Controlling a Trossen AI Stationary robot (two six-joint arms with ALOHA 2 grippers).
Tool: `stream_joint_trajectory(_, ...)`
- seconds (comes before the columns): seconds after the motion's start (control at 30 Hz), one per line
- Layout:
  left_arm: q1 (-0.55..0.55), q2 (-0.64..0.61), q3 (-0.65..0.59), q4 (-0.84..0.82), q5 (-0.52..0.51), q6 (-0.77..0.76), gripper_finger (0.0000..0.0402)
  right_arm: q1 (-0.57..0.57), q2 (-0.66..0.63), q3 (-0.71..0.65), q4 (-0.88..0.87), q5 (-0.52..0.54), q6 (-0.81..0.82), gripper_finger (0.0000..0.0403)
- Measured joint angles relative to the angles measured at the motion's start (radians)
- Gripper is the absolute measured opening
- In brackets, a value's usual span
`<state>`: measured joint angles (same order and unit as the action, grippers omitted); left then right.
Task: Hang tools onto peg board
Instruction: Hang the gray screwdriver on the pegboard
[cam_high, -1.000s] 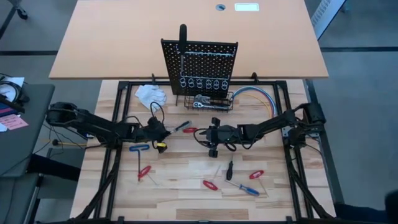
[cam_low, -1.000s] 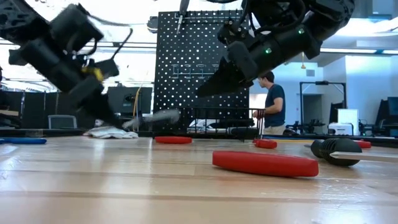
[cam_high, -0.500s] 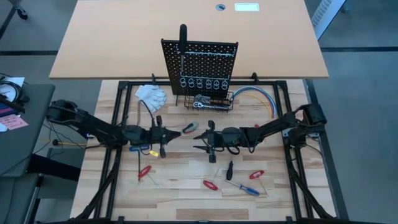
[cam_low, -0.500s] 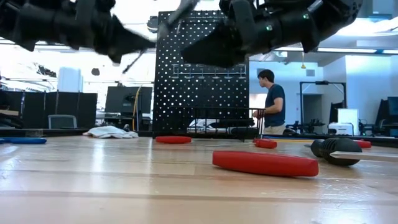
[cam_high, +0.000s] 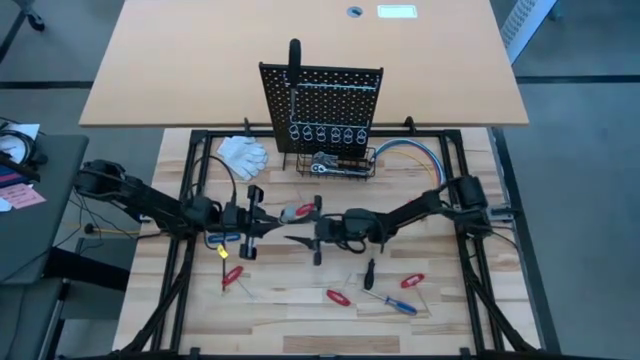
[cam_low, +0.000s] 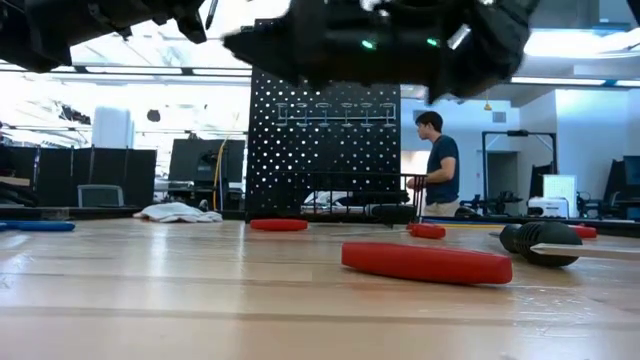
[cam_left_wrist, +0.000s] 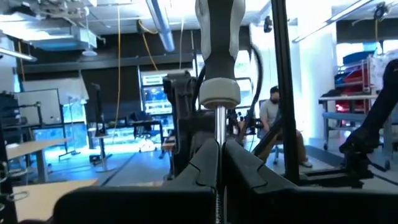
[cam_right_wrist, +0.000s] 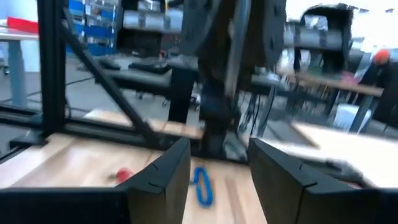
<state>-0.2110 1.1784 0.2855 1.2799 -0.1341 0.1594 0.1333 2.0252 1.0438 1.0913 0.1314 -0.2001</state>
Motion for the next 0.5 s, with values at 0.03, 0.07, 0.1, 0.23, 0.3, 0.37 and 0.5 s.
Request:
stream_joint_trajectory(0.03, -0.002, 0.0, 0.0, -0.005, -0.001, 0.001, 0.0, 0.0, 0.008, 0.019, -0.001, 0.0, -0.014, 0.0166)
stream_joint_trajectory(0.07, -0.004, 0.0, 0.0, -0.005, -0.001, 0.008, 0.0, 0.0, 0.013, 0.041, -0.008, 0.0, -0.015, 0.0166)
stream_joint_trajectory(0.1, -0.007, 0.0, 0.0, -0.006, 0.0, 0.014, 0.0, 0.0, 0.016, 0.061, -0.023, 0.0, -0.016, 0.0166)
stream_joint_trajectory(0.23, -0.021, 0.0, 0.0, -0.003, 0.0, 0.033, 0.0, 0.0, 0.016, 0.108, -0.086, -0.002, -0.019, 0.0165)
stream_joint_trajectory(0.3, -0.024, 0.0, 0.0, -0.002, -0.001, 0.039, 0.0, 0.0, 0.016, 0.129, -0.116, -0.003, -0.019, 0.0161)
stream_joint_trajectory(0.37, -0.025, 0.0, 0.0, -0.001, -0.002, 0.038, 0.0, 0.0, 0.016, 0.145, -0.14, -0.003, -0.019, 0.015)
stream_joint_trajectory(0.5, -0.025, 0.0, 0.0, 0.003, -0.003, 0.042, 0.0, 0.0, 0.016, 0.152, -0.156, -0.003, -0.019, 0.0109)
